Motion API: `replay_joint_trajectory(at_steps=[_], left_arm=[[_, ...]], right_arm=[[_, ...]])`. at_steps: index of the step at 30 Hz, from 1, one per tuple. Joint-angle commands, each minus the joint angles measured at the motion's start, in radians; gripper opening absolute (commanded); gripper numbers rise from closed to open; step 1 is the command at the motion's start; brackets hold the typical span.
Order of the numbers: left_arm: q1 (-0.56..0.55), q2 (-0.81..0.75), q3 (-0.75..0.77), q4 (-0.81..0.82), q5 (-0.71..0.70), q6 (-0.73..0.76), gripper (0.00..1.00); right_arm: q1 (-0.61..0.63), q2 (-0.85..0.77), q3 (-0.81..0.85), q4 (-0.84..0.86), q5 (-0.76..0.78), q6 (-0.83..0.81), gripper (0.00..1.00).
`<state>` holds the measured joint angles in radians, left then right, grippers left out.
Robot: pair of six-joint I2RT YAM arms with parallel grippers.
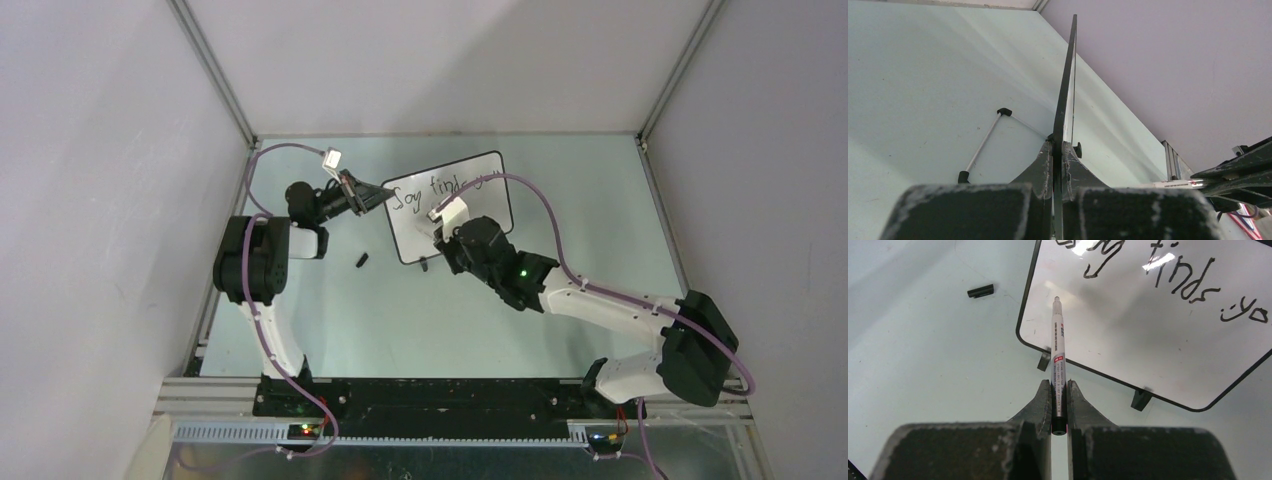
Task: Write a sentence on the whiteboard
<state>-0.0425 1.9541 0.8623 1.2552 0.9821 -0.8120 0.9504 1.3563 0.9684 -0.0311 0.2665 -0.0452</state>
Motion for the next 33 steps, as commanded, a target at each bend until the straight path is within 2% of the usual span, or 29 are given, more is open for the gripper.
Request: replay_joint_trajectory(at_steps=[1, 15, 33], left_arm=[[0.015, -0.026, -0.01, 0.052, 0.005, 0.03, 0.0], [0.016, -0.026, -0.002, 0.031, 0.002, 0.042, 0.0], [0.015, -0.027, -0.003, 0.033, 0.004, 0.039, 0.0]], right_arm=[[0.013, 0.023, 0.01, 0.04, -0.013, 0.009, 0.0], [-0.035, 0.145, 0.082, -0.02, 0.014, 0.022, 0.0], [-0.057, 0.168, 0.119, -0.033, 0.01, 0.008, 0.0]])
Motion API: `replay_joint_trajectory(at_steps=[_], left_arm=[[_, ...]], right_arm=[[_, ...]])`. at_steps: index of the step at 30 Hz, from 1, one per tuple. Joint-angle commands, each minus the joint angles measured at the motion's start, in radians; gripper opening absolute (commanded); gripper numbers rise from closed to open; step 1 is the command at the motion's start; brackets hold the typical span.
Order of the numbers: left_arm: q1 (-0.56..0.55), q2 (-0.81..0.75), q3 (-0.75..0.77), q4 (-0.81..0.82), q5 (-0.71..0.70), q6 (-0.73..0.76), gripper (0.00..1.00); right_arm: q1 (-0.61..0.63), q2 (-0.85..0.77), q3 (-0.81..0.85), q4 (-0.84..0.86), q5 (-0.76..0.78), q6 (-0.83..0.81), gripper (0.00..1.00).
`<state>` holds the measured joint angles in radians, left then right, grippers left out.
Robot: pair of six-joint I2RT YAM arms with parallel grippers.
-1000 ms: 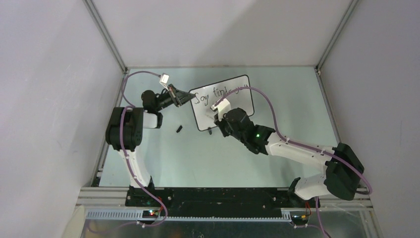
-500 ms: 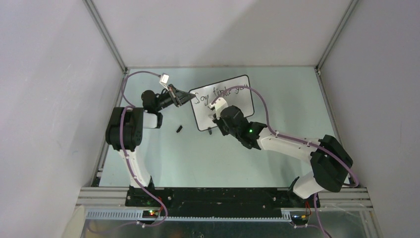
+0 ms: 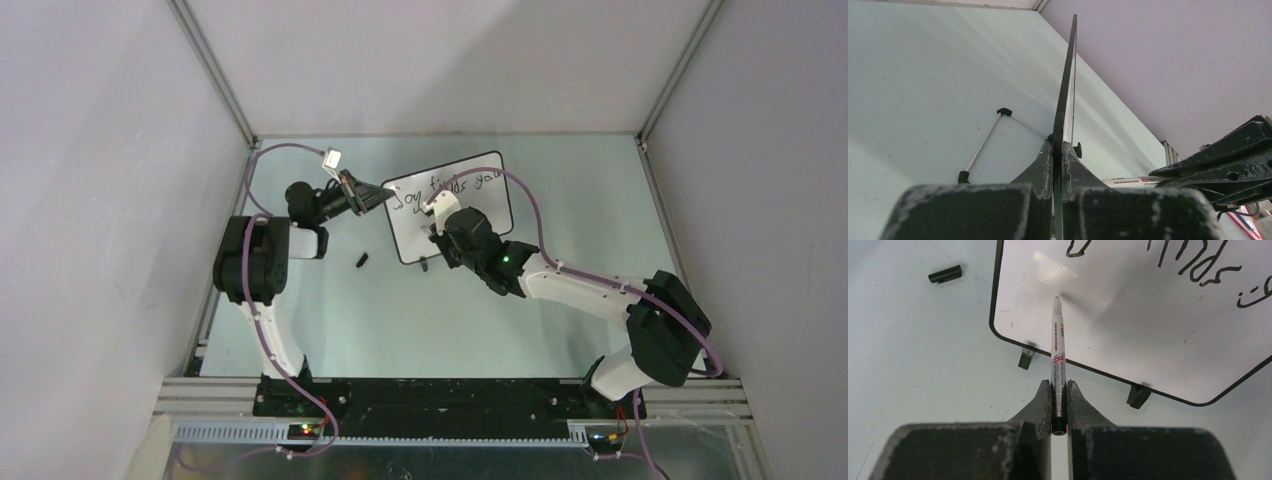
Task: Write a sentence on the whiteboard
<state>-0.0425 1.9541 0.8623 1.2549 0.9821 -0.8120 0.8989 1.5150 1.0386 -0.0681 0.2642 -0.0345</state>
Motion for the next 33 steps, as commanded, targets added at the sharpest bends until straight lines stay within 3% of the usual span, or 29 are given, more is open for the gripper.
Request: replay_joint_trajectory(at_steps=[1, 20, 33], left_arm=[[0.015, -0.026, -0.003, 0.033, 0.003, 0.039, 0.0], [0.015, -0.029, -0.006, 0.03, 0.004, 0.043, 0.0], [0.016, -0.028, -0.005, 0.029, 0.005, 0.043, 0.0]], right_arm=[[-0.006, 0.01, 0.049, 0.004, 0.014, -0.003, 0.0], [0.022, 0.009, 0.06, -0.12, -0.013, -0.017, 0.0], [-0.004, 0.041, 0.112, -0.089, 0.014, -0.016, 0.0]])
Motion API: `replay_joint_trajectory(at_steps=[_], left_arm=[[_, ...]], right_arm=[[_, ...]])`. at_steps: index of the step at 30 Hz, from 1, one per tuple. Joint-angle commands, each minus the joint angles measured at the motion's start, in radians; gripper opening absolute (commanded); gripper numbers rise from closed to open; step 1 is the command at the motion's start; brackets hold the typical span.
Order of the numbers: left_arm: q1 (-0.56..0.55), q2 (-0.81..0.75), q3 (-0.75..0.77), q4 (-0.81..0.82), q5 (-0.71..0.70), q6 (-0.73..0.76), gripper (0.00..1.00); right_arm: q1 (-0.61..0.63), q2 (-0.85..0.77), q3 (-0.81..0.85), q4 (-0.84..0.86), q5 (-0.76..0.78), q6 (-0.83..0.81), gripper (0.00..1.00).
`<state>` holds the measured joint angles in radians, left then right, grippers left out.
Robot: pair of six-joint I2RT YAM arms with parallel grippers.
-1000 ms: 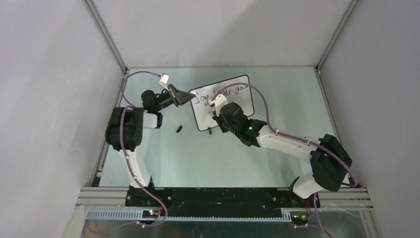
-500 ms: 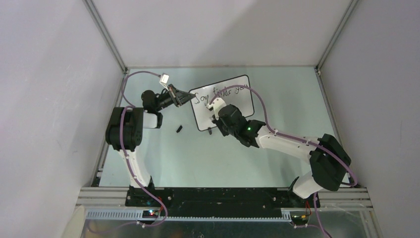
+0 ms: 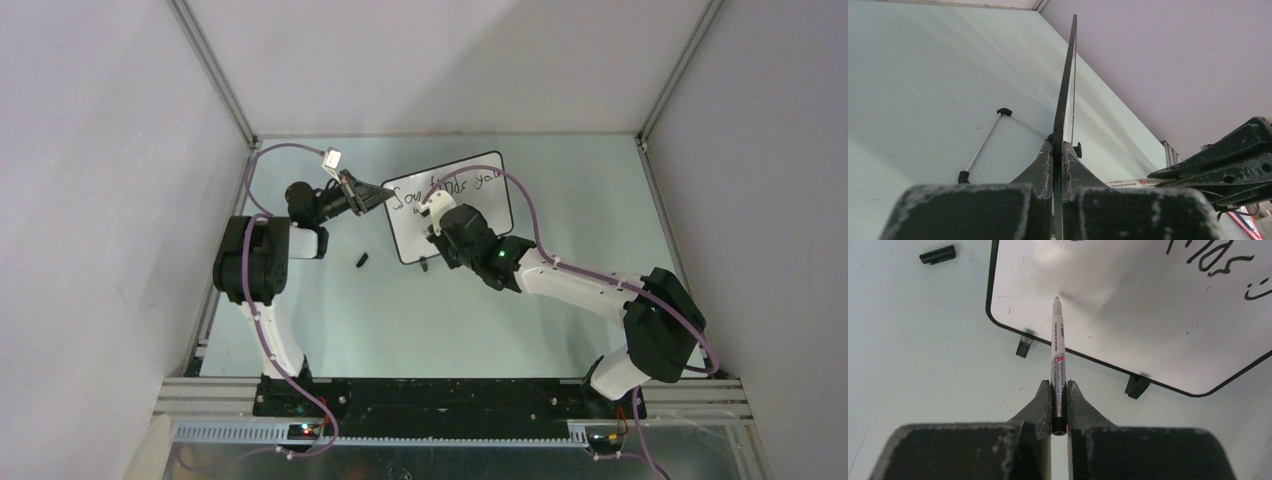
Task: Write a sentence on the whiteboard
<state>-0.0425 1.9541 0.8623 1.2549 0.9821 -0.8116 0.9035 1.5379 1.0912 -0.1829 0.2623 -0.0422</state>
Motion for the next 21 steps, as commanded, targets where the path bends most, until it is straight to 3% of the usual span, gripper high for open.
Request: replay_joint_trajectory(at_steps=[1, 21], left_arm=[[0.016, -0.028, -0.004, 0.029, 0.004, 0.043, 0.0], [0.015, -0.027, -0.002, 0.028, 0.006, 0.043, 0.0]], right_arm=[[-0.009, 0.026, 0.062, 0.024, 0.017, -0.01, 0.0], [-0.002, 0.045, 0.083, 0.003, 0.04, -0.012, 0.0]])
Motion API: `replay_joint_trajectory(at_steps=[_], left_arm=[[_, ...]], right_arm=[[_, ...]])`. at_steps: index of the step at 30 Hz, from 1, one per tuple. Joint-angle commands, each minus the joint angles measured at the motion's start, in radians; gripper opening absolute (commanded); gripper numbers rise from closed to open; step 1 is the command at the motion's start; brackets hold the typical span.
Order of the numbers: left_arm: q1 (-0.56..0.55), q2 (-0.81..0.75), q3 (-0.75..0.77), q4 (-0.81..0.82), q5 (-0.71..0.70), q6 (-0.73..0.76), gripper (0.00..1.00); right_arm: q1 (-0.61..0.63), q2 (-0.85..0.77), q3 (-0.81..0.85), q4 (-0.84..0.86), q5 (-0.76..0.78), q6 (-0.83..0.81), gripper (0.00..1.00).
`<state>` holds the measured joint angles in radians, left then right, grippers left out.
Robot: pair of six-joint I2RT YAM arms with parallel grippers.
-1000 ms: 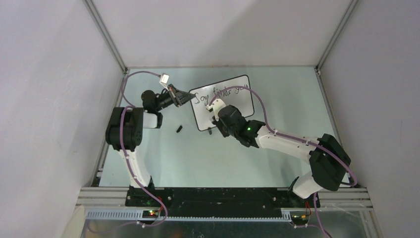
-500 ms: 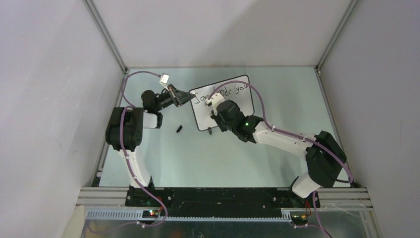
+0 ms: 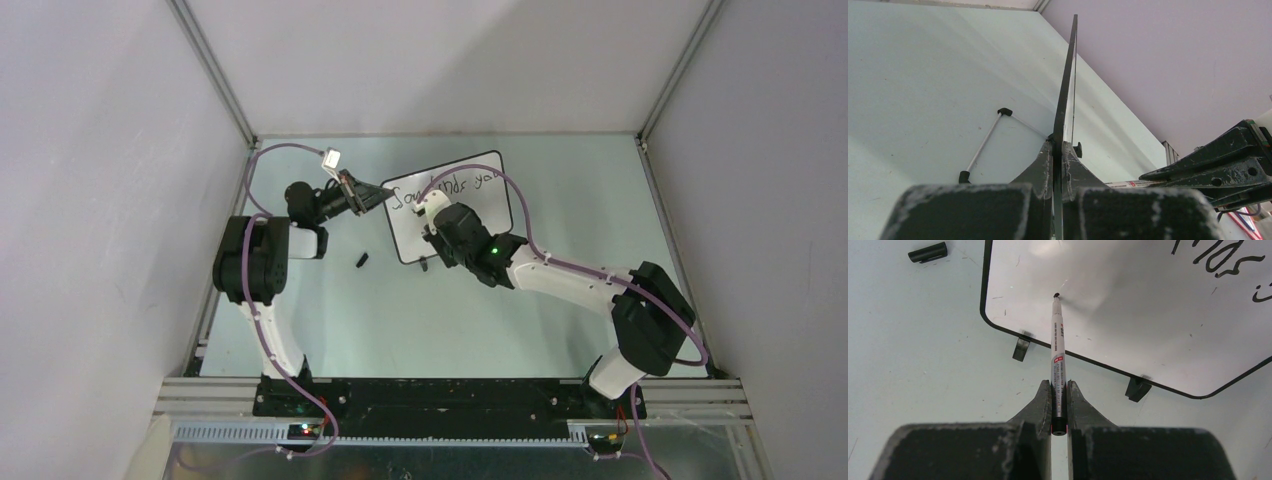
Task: Write a sentence on the whiteboard
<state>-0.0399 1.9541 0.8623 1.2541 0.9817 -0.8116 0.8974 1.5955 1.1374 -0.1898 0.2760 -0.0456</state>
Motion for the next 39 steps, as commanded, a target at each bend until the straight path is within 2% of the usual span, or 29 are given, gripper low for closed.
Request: replay_joint_trajectory(at_steps=[1, 39], left_arm=[[0.013, -0.026, -0.002, 0.029, 0.006, 0.043, 0.0], [0.012, -0.03, -0.007, 0.033, 0.006, 0.043, 0.0]], right_arm=[[0.005, -0.012, 0.038, 0.011, 0.029, -0.009, 0.0], [0.014, -0.06, -0.016, 0.074, 0.044, -0.023, 0.0]])
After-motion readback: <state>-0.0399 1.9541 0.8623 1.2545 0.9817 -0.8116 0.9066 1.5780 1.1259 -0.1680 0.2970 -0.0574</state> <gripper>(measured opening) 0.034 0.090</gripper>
